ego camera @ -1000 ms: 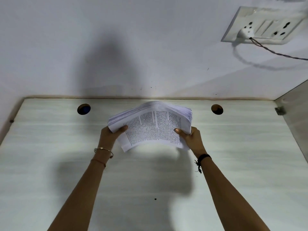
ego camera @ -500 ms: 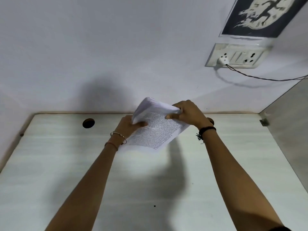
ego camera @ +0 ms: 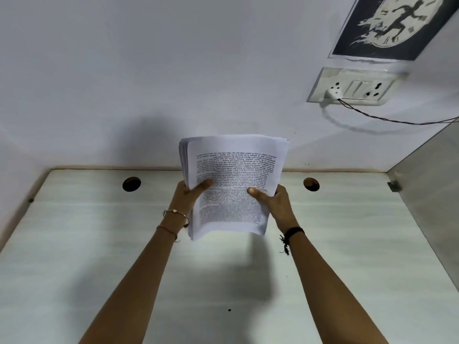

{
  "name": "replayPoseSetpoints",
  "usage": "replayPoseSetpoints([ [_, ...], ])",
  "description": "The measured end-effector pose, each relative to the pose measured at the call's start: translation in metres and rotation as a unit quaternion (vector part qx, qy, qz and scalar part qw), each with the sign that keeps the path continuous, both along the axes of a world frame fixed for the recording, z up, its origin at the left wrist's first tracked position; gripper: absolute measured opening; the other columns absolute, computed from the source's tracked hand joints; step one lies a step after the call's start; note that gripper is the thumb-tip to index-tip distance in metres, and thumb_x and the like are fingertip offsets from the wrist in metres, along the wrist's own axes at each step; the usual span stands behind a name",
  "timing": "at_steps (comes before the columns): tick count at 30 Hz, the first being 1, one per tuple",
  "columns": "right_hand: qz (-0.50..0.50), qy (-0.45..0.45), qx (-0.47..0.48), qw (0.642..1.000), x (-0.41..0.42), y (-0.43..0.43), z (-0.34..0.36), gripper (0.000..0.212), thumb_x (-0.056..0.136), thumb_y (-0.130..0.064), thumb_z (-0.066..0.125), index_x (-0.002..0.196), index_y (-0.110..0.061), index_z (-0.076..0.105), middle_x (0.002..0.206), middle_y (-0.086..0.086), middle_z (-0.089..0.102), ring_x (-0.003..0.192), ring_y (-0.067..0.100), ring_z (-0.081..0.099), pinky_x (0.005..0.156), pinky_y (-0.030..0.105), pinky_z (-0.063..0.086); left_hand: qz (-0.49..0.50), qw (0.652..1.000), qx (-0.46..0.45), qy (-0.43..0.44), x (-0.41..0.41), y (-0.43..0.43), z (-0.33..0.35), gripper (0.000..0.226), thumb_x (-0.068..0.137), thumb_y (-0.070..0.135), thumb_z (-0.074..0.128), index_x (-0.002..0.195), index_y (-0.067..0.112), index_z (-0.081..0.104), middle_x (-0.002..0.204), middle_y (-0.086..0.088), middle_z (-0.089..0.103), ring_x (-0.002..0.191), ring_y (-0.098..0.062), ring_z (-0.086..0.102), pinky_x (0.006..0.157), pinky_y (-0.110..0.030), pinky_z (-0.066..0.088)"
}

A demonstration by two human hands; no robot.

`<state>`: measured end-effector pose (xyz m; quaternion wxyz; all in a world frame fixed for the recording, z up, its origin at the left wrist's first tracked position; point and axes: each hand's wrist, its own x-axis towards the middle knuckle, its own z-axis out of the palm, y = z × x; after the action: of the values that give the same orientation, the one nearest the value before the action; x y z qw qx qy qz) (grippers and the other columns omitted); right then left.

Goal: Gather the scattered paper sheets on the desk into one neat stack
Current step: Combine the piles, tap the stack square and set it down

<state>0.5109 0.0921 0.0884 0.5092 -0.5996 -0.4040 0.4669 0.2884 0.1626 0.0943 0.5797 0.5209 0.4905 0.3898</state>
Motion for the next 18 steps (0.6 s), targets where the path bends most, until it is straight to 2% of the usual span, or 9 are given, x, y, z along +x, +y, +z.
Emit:
replayPoseSetpoints([
  [2,-0.089,-0.022,0.016,0.996,-0.01,0.006,-0.006,0.048,0.07,-0.035,0.083,0.084,0.007,0.062,0.077,0.014,0.066,0.074,0.019,0.061,0.069,0.036,0.049,0.044,0.999,0.022,0.012,0.008,-0.003,0.001,0.034,0.083,0.013,0.067,0.116,0.007,0.061,0.095,0.006,0.071,0.077,0.006,0.066,0.069,-0.009,0.052],
  [4,-0.133,-0.026,0.034,0.99,-0.018,0.008,-0.011,0.057,0.067,-0.039,0.083,0.077,0.01,0.057,0.071,0.01,0.059,0.068,0.017,0.055,0.063,0.034,0.046,0.057,0.997,0.036,0.026,0.012,-0.007,0.003,0.035,0.079,0.03,0.069,0.108,0.013,0.062,0.094,-0.002,0.068,0.074,0.007,0.063,0.069,-0.007,0.051],
  [6,-0.148,-0.02,0.028,0.988,-0.019,0.007,-0.016,0.042,0.07,-0.031,0.084,0.079,0.004,0.064,0.075,0.011,0.067,0.071,0.021,0.062,0.065,0.036,0.052,0.054,0.997,0.023,0.06,0.011,-0.01,-0.001,0.049,0.062,0.056,0.064,0.093,0.018,0.062,0.081,-0.001,0.066,0.066,0.002,0.061,0.065,-0.016,0.05],
  [7,-0.146,-0.019,0.011,0.989,-0.019,0.005,-0.021,0.036,0.07,-0.028,0.084,0.083,0.001,0.067,0.081,0.011,0.071,0.076,0.022,0.066,0.068,0.037,0.055,0.049,0.995,0.009,0.09,0.01,-0.012,-0.007,0.054,0.057,0.061,0.062,0.088,0.017,0.061,0.078,-0.005,0.064,0.066,-0.007,0.06,0.065,-0.024,0.049],
  [9,-0.113,-0.024,-0.022,0.993,-0.017,-0.002,-0.035,0.035,0.07,-0.028,0.085,0.09,-0.004,0.069,0.09,0.012,0.073,0.083,0.023,0.069,0.074,0.038,0.056,0.032,0.99,-0.021,0.132,0.004,-0.019,-0.021,0.051,0.059,0.055,0.07,0.086,0.013,0.06,0.082,-0.01,0.063,0.074,-0.019,0.057,0.069,-0.031,0.045],
  [11,-0.079,-0.035,-0.044,0.995,-0.016,-0.009,-0.05,0.034,0.071,-0.029,0.084,0.09,-0.006,0.068,0.09,0.012,0.072,0.08,0.018,0.066,0.073,0.034,0.054,0.04,0.99,-0.056,0.126,0.0,-0.027,-0.034,0.034,0.073,0.03,0.076,0.096,0.01,0.063,0.092,-0.011,0.064,0.087,-0.02,0.057,0.076,-0.029,0.044],
  [13,-0.071,-0.035,-0.052,0.995,-0.017,-0.011,-0.054,0.028,0.074,-0.025,0.082,0.088,-0.005,0.067,0.088,0.011,0.072,0.076,0.014,0.064,0.07,0.029,0.052,0.045,0.99,-0.067,0.118,-0.003,-0.03,-0.039,0.03,0.08,0.017,0.071,0.106,0.004,0.063,0.099,-0.009,0.064,0.094,-0.019,0.057,0.081,-0.028,0.043],
  [16,-0.077,-0.058,-0.052,0.994,-0.017,-0.004,-0.046,0.023,0.076,-0.022,0.08,0.074,-0.006,0.063,0.072,0.005,0.066,0.062,0.007,0.056,0.06,0.023,0.045,0.037,0.991,-0.051,0.118,-0.004,-0.025,-0.036,0.032,0.08,0.025,0.071,0.104,0.006,0.063,0.097,-0.01,0.064,0.093,-0.019,0.058,0.08,-0.029,0.044],
  [18,-0.083,-0.075,-0.029,0.993,-0.016,0.0,-0.04,0.029,0.075,-0.023,0.08,0.069,-0.003,0.06,0.066,0.007,0.062,0.059,0.008,0.052,0.056,0.022,0.042,0.028,0.992,-0.033,0.116,-0.005,-0.022,-0.029,0.035,0.077,0.033,0.07,0.102,0.009,0.062,0.096,-0.009,0.064,0.091,-0.02,0.058,0.08,-0.031,0.045],
])
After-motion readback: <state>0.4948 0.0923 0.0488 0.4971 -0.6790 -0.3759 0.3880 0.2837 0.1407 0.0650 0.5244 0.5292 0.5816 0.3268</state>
